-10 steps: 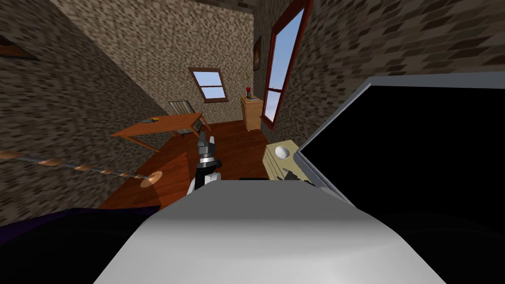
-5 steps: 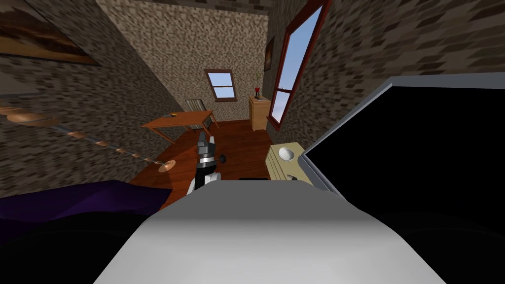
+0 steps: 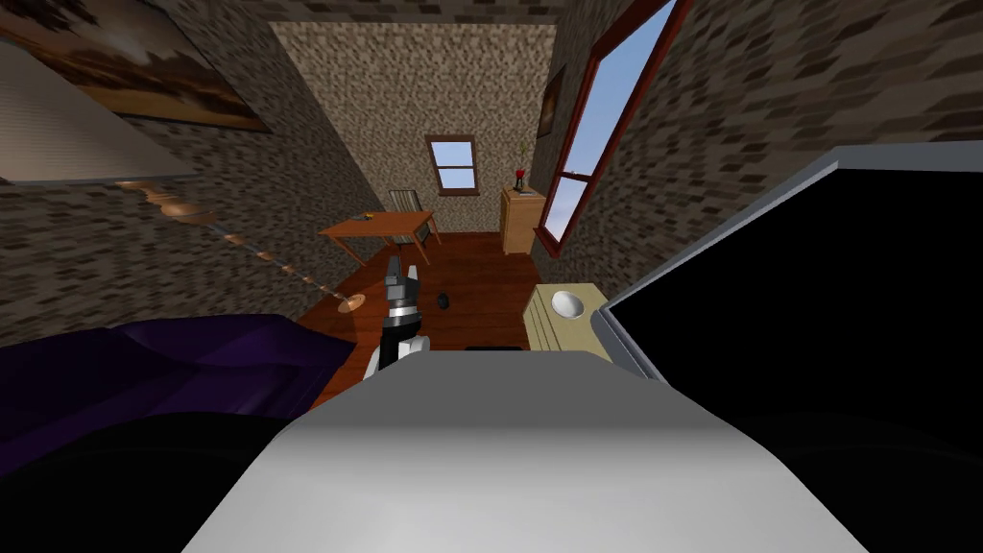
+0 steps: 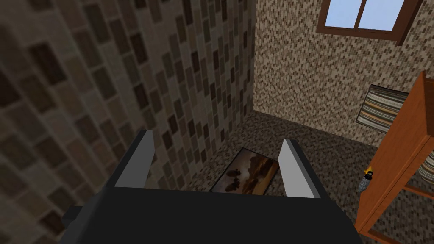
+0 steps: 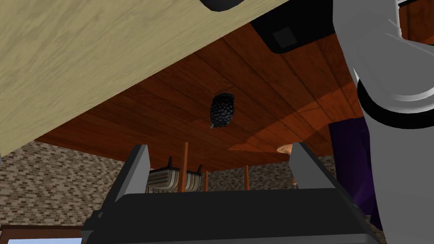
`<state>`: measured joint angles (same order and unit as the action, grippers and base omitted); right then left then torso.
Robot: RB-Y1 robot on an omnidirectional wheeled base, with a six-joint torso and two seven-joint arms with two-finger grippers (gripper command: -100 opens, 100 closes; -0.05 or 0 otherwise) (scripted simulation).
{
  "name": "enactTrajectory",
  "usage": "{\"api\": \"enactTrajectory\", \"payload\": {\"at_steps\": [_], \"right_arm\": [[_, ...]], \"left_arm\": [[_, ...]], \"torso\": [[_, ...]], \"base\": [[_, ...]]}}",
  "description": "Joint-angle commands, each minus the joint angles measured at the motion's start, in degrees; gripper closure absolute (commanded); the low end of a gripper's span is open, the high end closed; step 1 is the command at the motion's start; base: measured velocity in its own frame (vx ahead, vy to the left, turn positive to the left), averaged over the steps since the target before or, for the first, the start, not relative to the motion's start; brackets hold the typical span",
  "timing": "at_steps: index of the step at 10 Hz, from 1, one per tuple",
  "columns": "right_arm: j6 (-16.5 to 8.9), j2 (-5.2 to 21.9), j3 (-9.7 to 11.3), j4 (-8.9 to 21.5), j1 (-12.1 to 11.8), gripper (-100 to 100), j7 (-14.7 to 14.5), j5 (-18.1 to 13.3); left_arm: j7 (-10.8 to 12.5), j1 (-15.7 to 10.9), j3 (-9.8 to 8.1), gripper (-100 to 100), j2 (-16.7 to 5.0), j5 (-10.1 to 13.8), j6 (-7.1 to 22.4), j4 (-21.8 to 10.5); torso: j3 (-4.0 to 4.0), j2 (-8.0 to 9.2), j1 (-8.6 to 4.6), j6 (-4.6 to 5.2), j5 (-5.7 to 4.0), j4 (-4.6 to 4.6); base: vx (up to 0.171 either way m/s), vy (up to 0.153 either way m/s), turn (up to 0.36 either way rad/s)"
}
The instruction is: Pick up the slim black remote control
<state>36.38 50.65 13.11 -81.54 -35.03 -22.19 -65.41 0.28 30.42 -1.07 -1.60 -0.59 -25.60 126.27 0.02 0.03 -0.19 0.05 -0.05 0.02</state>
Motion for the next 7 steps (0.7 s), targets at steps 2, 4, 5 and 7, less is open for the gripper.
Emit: {"api": "enactTrajectory", "payload": {"at_steps": [2,4,5,7], "right_arm": [[-2.1,2.5,1.7,2.3,-0.9,-100,-0.4,-3.2],[-2.9,3.9,2.7,4.5,-1.1,-100,-0.8,-5.0],[-3.8,5.2,3.7,6.1,-1.2,-100,-1.2,-6.6],[-3.8,5.2,3.7,6.6,-1.2,-100,-1.2,-6.6]], "left_arm": [[0.0,0.0,0.00,0,0.0,0.0,0.0,0.0],[0.0,0.0,0.00,0,0.0,0.0,0.0,0.0],[0.0,0.0,-0.01,0,0.0,0.0,0.0,0.0],[0.0,0.0,-0.01,0,0.0,0.0,0.0,0.0]], "torso": [[0.04,0.07,0.01,0.01,0.01,0.01],[0.01,0.01,0.01,0.02,0.01,0.00],[-0.02,-0.05,0.01,0.07,0.00,0.00],[-0.05,-0.09,0.02,0.08,0.00,-0.01]], "base": [[-0.075,-0.009,0.297],[-0.050,-0.010,0.218],[-0.045,-0.003,0.282],[-0.022,-0.004,0.055]]}}
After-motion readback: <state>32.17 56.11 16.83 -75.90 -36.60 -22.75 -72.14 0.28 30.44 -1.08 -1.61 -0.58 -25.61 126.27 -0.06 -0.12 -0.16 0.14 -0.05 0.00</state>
